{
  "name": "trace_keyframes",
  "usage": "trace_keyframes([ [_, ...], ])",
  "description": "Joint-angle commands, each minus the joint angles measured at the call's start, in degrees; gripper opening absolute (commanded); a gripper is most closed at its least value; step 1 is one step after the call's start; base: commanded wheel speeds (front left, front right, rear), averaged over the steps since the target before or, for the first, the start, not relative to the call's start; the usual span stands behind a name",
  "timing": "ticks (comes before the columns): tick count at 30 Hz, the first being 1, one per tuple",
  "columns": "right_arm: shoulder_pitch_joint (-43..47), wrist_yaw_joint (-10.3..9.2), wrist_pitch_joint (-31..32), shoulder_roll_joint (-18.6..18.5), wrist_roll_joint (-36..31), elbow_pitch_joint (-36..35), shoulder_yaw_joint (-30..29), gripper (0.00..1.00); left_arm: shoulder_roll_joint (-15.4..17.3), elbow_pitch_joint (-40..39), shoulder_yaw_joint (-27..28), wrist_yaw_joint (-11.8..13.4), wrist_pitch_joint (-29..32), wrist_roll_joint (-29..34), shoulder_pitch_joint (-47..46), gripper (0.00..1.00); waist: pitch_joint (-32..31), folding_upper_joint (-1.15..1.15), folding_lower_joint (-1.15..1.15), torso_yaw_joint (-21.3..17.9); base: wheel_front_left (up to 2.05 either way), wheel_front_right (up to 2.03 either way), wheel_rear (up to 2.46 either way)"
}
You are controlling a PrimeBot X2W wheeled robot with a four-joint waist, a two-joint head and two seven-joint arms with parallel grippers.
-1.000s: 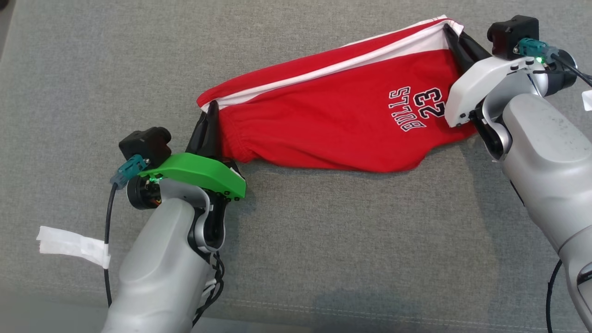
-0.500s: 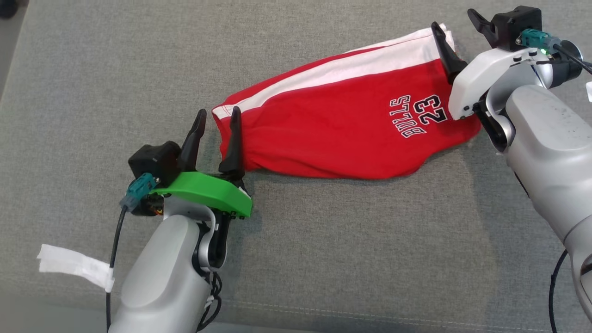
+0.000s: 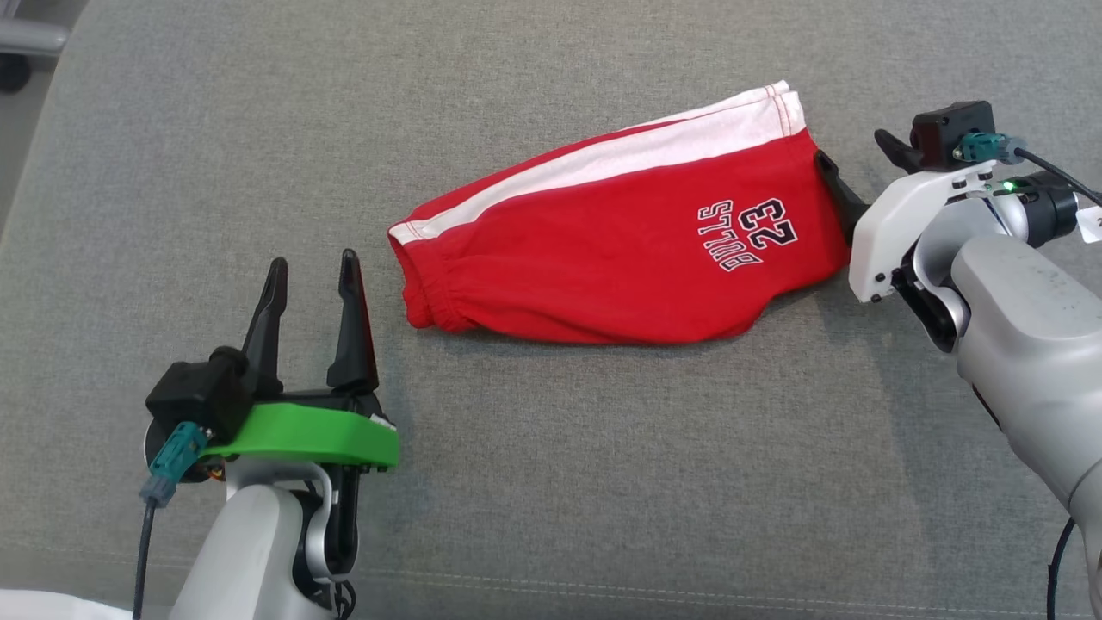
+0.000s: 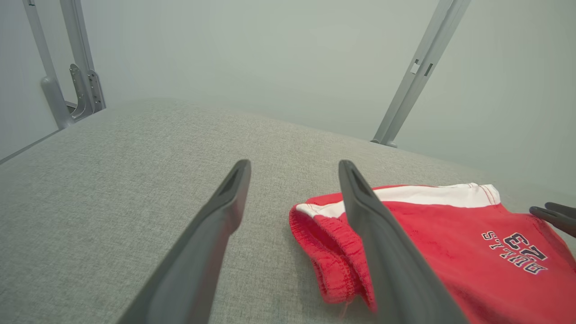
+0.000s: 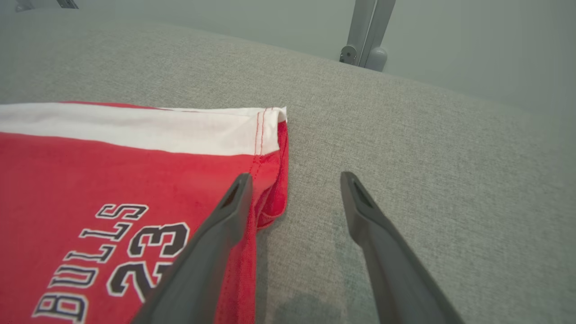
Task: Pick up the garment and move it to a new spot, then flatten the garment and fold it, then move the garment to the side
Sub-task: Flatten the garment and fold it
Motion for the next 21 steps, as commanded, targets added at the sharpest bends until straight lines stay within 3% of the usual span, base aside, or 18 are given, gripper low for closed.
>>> trace_keyframes([
  [1, 0.9, -0.11, 0.6, -0.2, 0.6, -0.2, 0.5, 1.00, 0.5, -0.5, 0.5, 0.3, -0.1, 0.3, 0.9, 1.00, 0.0, 0.53, 0.00, 0.1, 0.00, 0.00, 0.00],
  [12, 2.3, -0.09, 10.3, 1.1, 6.9, 2.9, 3.2, 1.00, -0.3, -3.0, 3.8, 0.0, -0.1, 2.2, 4.0, 1.00, 0.0, 0.53, 0.00, 2.7, 0.00, 0.00, 0.00],
  [13, 2.5, -0.07, 11.1, 1.3, 7.4, 3.1, 3.4, 0.96, -0.4, -3.1, 3.9, 0.0, -0.1, 2.3, 4.0, 1.00, 0.0, 0.53, 0.00, 2.9, 0.00, 0.00, 0.00],
  [14, 2.6, -0.06, 11.7, 1.5, 7.9, 3.3, 3.6, 0.60, -0.5, -3.1, 4.1, -0.2, -0.1, 2.4, 4.1, 1.00, -0.1, 0.53, 0.00, 3.0, 0.00, 0.00, 0.00],
  [18, 2.6, -0.05, 12.8, 1.6, 9.2, 3.2, 4.5, 0.00, -0.8, -2.9, 4.8, -0.3, -0.1, 2.6, 4.6, 1.00, -0.5, 0.53, 0.00, 3.1, 0.00, 0.00, 0.00],
  [21, 2.8, -0.07, 12.9, 1.4, 9.9, 3.1, 4.9, 0.00, -1.0, -2.8, 5.3, -0.5, -0.1, 2.9, 4.7, 1.00, -0.8, 0.53, 0.00, 2.9, 0.00, 0.00, 0.00],
])
